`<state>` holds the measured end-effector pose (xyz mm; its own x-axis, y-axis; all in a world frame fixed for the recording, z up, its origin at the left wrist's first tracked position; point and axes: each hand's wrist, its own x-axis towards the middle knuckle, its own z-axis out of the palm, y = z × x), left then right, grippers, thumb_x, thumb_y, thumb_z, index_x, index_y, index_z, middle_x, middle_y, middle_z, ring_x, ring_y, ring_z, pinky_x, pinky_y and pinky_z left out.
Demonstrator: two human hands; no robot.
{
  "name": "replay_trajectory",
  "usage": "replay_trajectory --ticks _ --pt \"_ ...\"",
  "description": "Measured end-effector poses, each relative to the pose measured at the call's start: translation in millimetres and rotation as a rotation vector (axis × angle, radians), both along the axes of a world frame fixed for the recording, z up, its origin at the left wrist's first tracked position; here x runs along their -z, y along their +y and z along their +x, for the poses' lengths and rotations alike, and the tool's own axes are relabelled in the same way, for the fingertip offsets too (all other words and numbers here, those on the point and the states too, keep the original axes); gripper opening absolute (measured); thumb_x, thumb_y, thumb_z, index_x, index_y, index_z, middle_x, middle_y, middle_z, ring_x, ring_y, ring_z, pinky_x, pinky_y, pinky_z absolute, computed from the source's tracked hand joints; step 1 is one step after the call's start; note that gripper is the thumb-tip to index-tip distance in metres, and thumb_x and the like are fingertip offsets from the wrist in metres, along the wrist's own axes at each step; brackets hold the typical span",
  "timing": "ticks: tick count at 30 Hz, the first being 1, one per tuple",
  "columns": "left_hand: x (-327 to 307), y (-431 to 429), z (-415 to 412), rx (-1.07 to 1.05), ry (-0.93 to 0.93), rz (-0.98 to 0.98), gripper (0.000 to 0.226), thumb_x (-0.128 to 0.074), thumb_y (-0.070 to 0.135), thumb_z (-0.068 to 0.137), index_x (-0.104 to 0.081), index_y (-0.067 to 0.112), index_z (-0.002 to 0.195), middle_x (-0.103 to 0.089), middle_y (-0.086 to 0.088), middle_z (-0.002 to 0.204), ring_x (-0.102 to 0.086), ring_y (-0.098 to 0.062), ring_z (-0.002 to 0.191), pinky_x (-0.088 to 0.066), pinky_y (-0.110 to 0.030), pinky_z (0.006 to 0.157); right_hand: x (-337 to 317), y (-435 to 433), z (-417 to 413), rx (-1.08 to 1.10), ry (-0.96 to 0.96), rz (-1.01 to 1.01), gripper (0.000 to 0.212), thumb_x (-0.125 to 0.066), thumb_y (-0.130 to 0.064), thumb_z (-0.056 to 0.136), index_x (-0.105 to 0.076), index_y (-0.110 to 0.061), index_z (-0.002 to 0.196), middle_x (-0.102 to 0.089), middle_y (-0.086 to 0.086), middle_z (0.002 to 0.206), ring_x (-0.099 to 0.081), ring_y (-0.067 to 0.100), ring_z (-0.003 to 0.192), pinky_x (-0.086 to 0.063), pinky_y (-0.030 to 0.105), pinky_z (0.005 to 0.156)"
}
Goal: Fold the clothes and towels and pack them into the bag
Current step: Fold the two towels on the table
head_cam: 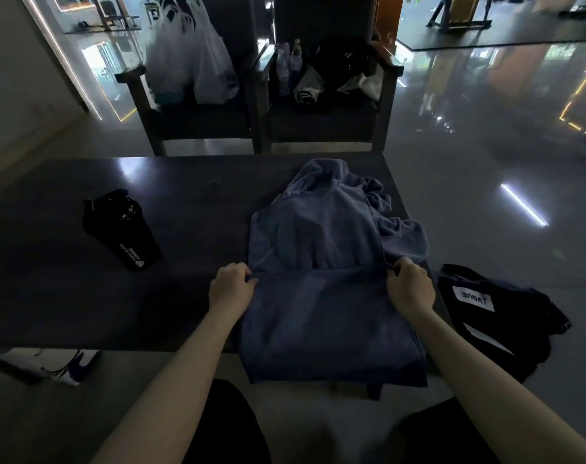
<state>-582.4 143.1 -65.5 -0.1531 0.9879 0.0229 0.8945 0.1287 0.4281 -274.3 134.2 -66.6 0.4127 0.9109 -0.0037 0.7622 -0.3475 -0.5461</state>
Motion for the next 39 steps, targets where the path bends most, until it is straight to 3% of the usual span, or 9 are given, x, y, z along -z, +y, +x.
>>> replay_trajectory --ticks 3,11,17,21,27,31,34,36,39 --pt "1.1 5.8 0.2 0.02 -0.02 0.019 0.011 -0.058 0.028 0.091 -0.058 0.017 0.09 -0.053 0.001 0.098 -0.053 -0.02 0.1 -0.047 -0.037 0.083 1.1 5.8 0.3 -0.008 -0.011 0.012 0.016 -0.053 -0.021 0.091 -0.056 -0.008 0.099 -0.062 0.013 0.101 -0.058 0.032 0.088 -0.036 0.031 0.063" --pt "-5.4 55.0 2.6 0.081 0.001 -0.137 0.039 -0.049 0.035 0.096 -0.049 0.012 0.128 -0.046 -0.009 0.132 -0.042 -0.026 0.122 -0.04 -0.04 0.097 -17.0 59.6 -3.2 -0.107 -0.015 0.238 0.016 -0.057 -0.016 0.087 -0.059 0.0 0.089 -0.059 0.018 0.101 -0.055 0.035 0.095 -0.036 0.03 0.067" --pt "-11.2 103.5 12.1 0.037 0.007 -0.242 0.049 -0.044 0.037 0.097 -0.037 0.011 0.138 -0.038 -0.012 0.141 -0.036 -0.029 0.128 -0.038 -0.043 0.1 -21.1 116.8 -1.8 -0.13 0.026 0.12 0.022 -0.053 -0.022 0.09 -0.057 -0.002 0.099 -0.06 0.018 0.105 -0.053 0.036 0.101 -0.035 0.032 0.071" --pt "-9.4 134.0 12.8 0.008 0.001 -0.237 0.051 -0.044 0.037 0.097 -0.035 0.01 0.139 -0.038 -0.011 0.143 -0.036 -0.03 0.129 -0.037 -0.044 0.101 -17.1 142.5 -1.8 -0.093 0.137 0.078 0.016 -0.055 -0.026 0.089 -0.055 -0.011 0.084 -0.06 0.01 0.086 -0.057 0.034 0.091 -0.034 0.031 0.064" --pt "-6.0 168.1 9.8 -0.012 -0.004 -0.239 0.063 -0.049 0.03 0.095 -0.02 0.014 0.149 -0.031 -0.006 0.152 -0.026 -0.03 0.138 -0.032 -0.044 0.105 -13.9 169.0 2.4 -0.117 0.11 0.015 0.031 -0.056 -0.042 0.084 -0.064 -0.017 0.1 -0.062 0.008 0.101 -0.057 0.031 0.098 -0.04 0.031 0.069" --pt "-2.8 177.5 6.9 0.037 0.024 -0.174 0.058 -0.055 0.018 0.089 -0.036 0.018 0.143 -0.043 -0.006 0.142 -0.036 -0.028 0.13 -0.04 -0.044 0.101 -18.5 174.0 -1.1 -0.15 0.118 0.048 0.025 -0.059 -0.036 0.084 -0.069 -0.02 0.1 -0.065 0.007 0.098 -0.059 0.03 0.095 -0.041 0.031 0.07" --pt "-4.9 175.8 8.3 0.046 0.095 -0.072 0.026 -0.056 0.017 0.087 -0.061 0.015 0.112 -0.058 -0.009 0.116 -0.05 -0.028 0.111 -0.045 -0.038 0.081 -20.8 175.0 -3.2 -0.141 0.132 0.083 0.02 -0.06 -0.033 0.083 -0.07 -0.022 0.095 -0.068 0.006 0.094 -0.061 0.028 0.092 -0.042 0.031 0.068" --pt "-9.4 169.7 7.5 0.051 0.129 -0.039 0.017 -0.058 0.023 0.089 -0.065 0.013 0.101 -0.059 -0.007 0.107 -0.053 -0.027 0.105 -0.046 -0.038 0.079 -25.6 172.8 -3.8 -0.147 0.148 0.125 0.016 -0.062 -0.028 0.083 -0.071 -0.019 0.091 -0.069 0.005 0.091 -0.061 0.026 0.09 -0.045 0.031 0.068" --pt "-18.3 157.5 3.2 0.049 0.025 -0.013 0.012 -0.063 0.022 0.087 -0.065 0.013 0.096 -0.061 -0.005 0.099 -0.056 -0.023 0.092 -0.047 -0.035 0.075 -37.0 161.6 -1.6 -0.148 0.16 0.187 0.013 -0.064 -0.023 0.081 -0.072 -0.014 0.087 -0.069 0.005 0.085 -0.061 0.024 0.084 -0.05 0.036 0.07"
